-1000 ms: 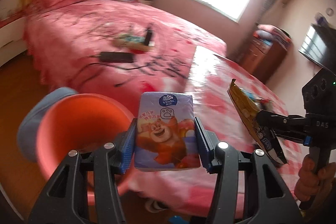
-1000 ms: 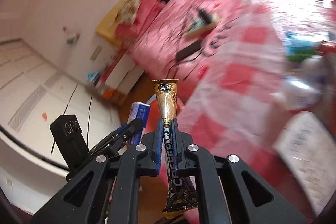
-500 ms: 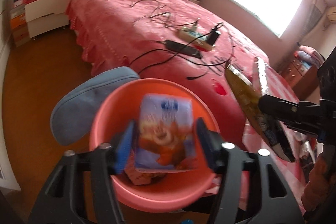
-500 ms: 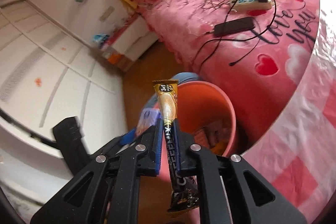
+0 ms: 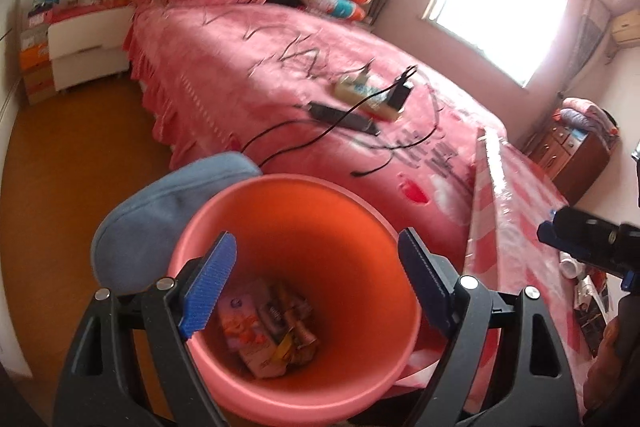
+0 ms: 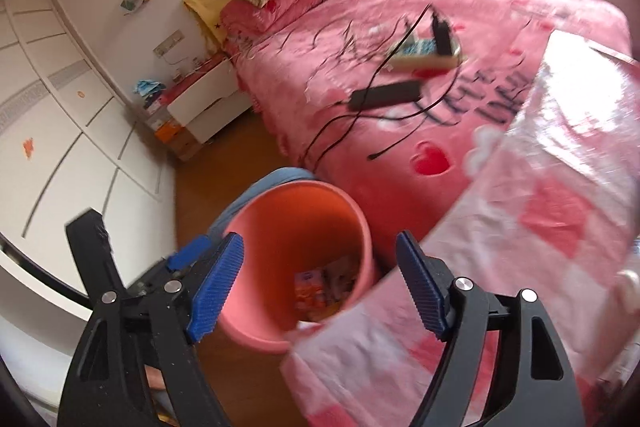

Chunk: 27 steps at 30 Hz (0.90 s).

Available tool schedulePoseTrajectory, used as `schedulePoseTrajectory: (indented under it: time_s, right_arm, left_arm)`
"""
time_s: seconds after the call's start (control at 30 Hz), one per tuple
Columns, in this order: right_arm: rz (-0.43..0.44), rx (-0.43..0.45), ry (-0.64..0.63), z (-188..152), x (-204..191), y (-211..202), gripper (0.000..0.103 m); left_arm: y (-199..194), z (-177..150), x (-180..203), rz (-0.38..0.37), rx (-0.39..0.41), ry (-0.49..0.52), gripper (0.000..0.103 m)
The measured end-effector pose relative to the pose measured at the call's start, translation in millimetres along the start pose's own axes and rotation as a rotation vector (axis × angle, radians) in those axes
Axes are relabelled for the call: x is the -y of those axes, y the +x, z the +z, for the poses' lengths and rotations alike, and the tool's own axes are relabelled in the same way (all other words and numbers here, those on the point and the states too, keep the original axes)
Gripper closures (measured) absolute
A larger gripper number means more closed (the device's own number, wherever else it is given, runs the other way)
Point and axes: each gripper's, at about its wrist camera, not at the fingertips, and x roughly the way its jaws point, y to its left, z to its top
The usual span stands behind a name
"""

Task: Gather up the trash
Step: 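Move both empty tools back toward the trash pile on the table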

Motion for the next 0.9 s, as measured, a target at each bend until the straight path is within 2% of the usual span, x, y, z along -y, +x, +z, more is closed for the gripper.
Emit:
schedulePoseTrajectory:
  time_s: [0.13,0.27,0.43,0.67,0.9]
  right_arm:
    - [-0.055,0.05,-0.029,-12.8,7.2,-18.1,0.024]
    - [-0.101,0.114,-0.062,-25.0,13.7,-38.1,0.015]
    - [-0.156,0.196,-0.092,-34.0,20.7,-64.6,0.012]
    - [-0.238,0.321,-0.12,-46.1,34.5,-101.0,0.008]
    - [-0.253,0.394,-0.106,-52.9,54.2,-126.7,0.005]
  left_arm:
    - [-8.1,0.2,19.8,-0.058,0.055,0.057,0.019]
    - [-20.0,0.9,42.8,-0.102,0.119,0.129,0.019]
    - [-31.1,2.6,76.3,-0.143,0.132,0.21,0.018]
    - [-33.9,-6.2,115.6,-0.17,0.058,0.27,0.018]
    - [-30.5,-16.9,152.5,-0.154,-0.032,0.325,0.018]
